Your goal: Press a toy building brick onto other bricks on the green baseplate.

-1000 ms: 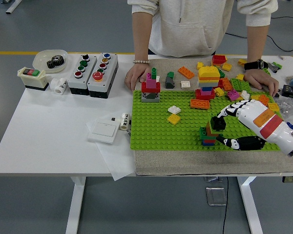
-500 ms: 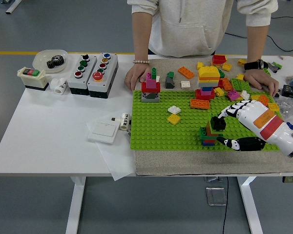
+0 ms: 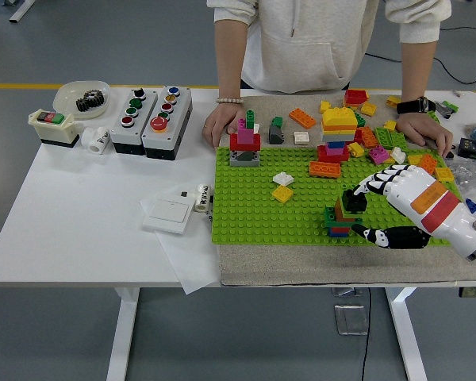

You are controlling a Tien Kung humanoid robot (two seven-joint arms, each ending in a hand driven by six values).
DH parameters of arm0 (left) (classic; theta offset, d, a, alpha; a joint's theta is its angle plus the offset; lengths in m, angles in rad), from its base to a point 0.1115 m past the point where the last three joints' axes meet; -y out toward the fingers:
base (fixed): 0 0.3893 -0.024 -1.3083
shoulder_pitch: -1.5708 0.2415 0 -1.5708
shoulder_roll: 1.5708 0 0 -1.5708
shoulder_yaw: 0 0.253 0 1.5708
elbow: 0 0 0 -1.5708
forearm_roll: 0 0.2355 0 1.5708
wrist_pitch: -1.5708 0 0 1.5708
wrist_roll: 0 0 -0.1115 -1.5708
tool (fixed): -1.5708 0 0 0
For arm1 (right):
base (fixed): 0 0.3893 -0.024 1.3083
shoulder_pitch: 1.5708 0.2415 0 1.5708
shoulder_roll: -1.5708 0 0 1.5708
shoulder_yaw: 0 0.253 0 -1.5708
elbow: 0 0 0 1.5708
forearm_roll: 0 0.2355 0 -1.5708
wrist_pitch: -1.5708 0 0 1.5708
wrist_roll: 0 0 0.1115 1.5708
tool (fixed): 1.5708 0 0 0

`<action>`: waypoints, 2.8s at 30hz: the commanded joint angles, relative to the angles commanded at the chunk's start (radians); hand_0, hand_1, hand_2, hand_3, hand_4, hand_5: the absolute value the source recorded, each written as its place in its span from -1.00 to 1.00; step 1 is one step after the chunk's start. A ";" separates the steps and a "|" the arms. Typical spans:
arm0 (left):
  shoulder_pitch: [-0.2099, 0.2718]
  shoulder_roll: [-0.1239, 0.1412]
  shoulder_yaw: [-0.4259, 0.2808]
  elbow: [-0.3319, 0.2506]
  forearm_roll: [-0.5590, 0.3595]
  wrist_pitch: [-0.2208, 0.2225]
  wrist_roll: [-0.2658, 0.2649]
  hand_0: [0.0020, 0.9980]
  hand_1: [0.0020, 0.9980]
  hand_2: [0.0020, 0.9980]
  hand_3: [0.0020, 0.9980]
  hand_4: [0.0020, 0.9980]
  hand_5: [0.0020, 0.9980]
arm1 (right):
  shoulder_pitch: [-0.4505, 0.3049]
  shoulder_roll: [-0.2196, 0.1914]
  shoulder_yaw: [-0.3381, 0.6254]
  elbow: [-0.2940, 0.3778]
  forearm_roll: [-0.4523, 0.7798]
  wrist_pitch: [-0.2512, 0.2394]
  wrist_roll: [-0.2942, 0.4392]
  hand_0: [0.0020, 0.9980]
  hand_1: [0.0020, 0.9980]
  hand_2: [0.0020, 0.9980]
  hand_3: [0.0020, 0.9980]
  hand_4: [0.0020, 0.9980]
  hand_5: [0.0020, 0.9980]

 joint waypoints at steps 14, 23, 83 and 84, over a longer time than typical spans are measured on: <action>-0.001 0.001 0.000 0.000 0.002 -0.002 0.001 -0.02 0.14 0.31 0.24 0.31 0.50 | -0.032 -0.009 0.019 0.030 0.020 -0.025 0.021 0.08 0.13 0.27 0.13 0.53 -0.19; 0.002 0.000 -0.003 0.000 0.007 -0.004 0.005 -0.02 0.14 0.31 0.25 0.31 0.50 | -0.052 -0.011 0.015 0.041 0.022 -0.021 0.026 0.08 0.13 0.28 0.13 0.53 -0.20; -0.003 0.002 -0.003 -0.001 0.012 -0.008 0.010 -0.02 0.14 0.32 0.24 0.31 0.49 | -0.045 -0.011 0.009 0.046 0.055 -0.028 0.042 0.07 0.12 0.27 0.13 0.52 -0.23; -0.003 0.002 -0.003 -0.001 0.012 -0.008 0.010 -0.02 0.14 0.32 0.24 0.31 0.49 | -0.044 -0.011 0.008 0.047 0.056 -0.029 0.042 0.07 0.12 0.27 0.13 0.52 -0.23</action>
